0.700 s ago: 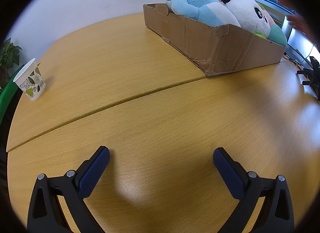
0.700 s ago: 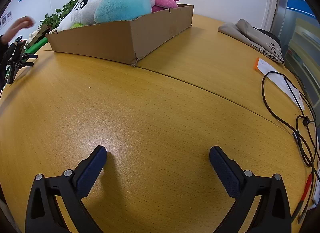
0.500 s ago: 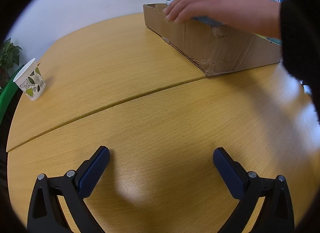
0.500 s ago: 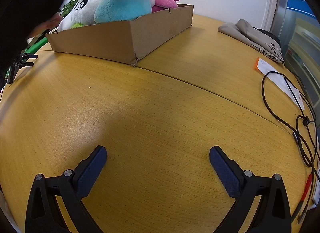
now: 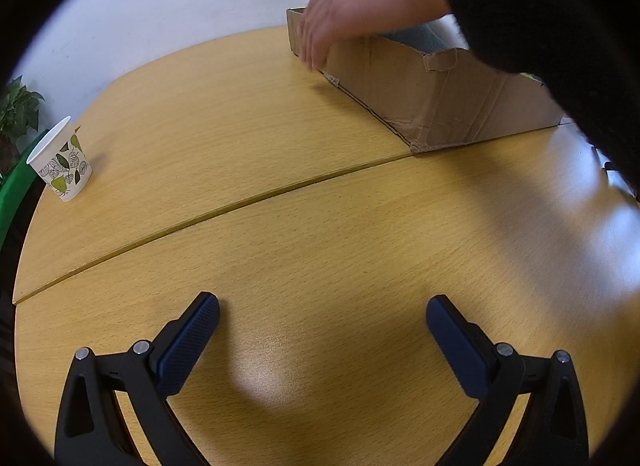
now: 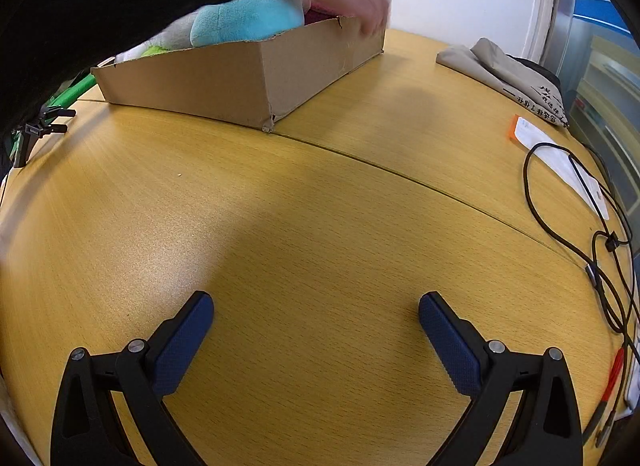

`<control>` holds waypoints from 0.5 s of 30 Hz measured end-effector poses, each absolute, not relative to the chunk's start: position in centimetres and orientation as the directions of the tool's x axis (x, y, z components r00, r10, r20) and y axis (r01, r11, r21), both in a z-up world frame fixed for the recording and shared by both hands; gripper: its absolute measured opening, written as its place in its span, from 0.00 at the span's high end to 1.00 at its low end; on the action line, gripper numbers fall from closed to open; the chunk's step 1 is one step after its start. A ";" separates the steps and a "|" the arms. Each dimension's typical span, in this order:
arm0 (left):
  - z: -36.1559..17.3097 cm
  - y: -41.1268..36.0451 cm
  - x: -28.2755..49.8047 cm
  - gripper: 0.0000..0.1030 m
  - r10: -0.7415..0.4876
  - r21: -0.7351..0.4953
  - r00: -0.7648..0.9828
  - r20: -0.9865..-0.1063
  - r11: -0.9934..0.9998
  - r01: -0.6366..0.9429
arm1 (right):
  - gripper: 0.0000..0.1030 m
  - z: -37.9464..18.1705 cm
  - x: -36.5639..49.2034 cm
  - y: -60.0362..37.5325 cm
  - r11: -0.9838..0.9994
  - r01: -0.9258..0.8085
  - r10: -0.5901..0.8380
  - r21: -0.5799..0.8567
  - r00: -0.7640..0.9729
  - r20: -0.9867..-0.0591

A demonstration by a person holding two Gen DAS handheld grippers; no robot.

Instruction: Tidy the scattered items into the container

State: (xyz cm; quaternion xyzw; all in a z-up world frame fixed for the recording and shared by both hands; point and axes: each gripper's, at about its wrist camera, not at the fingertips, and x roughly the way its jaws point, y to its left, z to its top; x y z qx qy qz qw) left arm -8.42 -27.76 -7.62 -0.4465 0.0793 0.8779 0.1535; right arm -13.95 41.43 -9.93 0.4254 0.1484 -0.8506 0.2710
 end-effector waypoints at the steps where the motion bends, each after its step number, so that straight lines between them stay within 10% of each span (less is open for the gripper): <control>1: -7.6 -27.8 -8.5 0.00 0.199 0.002 -0.554 -0.808 -0.940 -0.340 | 0.00 -9.9 -14.0 41.4 -0.809 0.587 -0.335 -0.022 -0.491 -0.804; 15: -7.6 -27.8 -8.6 0.00 0.198 0.003 -0.554 -0.809 -0.941 -0.339 | 0.00 -10.0 -13.9 41.5 -0.809 0.588 -0.335 -0.021 -0.491 -0.804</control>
